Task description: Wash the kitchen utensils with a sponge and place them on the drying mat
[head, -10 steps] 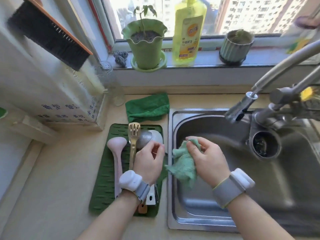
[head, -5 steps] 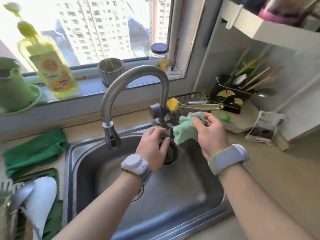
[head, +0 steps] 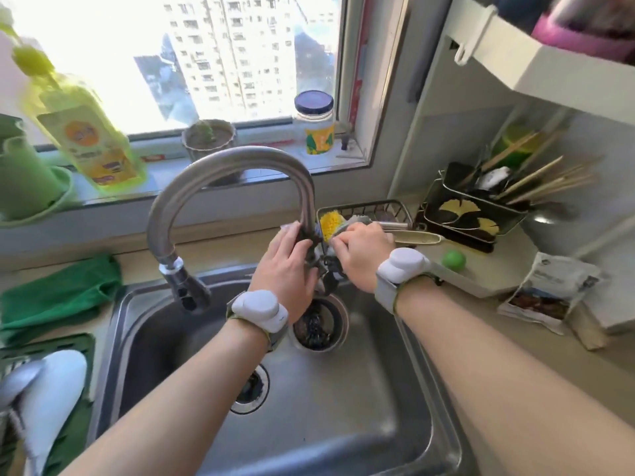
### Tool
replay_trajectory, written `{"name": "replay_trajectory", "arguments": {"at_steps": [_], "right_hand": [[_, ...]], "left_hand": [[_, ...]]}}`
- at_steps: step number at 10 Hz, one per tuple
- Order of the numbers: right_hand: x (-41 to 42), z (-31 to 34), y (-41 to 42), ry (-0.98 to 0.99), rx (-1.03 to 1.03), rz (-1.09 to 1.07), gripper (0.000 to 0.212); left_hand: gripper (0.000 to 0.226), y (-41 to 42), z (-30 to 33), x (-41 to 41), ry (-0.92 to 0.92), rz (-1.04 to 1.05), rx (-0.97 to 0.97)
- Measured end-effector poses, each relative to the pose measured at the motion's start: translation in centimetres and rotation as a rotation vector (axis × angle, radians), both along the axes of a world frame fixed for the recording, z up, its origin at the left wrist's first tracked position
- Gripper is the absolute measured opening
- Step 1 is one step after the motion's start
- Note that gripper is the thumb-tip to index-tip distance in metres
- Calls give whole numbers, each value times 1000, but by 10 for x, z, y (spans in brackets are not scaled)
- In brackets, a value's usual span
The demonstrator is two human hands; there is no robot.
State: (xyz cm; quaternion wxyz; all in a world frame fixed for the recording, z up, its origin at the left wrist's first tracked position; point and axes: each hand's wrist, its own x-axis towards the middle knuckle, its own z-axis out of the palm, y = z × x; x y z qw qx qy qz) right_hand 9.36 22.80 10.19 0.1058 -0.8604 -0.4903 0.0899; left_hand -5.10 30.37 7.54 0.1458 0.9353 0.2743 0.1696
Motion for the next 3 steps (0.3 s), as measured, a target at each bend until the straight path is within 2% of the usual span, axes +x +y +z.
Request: {"name": "replay_trajectory", "arguments": {"at_steps": [1, 2, 3], "right_hand": [[1, 2, 3, 41, -69, 39, 34], [-1, 1, -7, 63, 73, 17, 27], [-9, 12, -27, 107, 380, -121, 21]], "left_hand": [[43, -1, 1, -1, -6, -4, -43], [39, -4, -3, -8, -35, -2, -59], [34, -15, -3, -20, -62, 38, -107]]}}
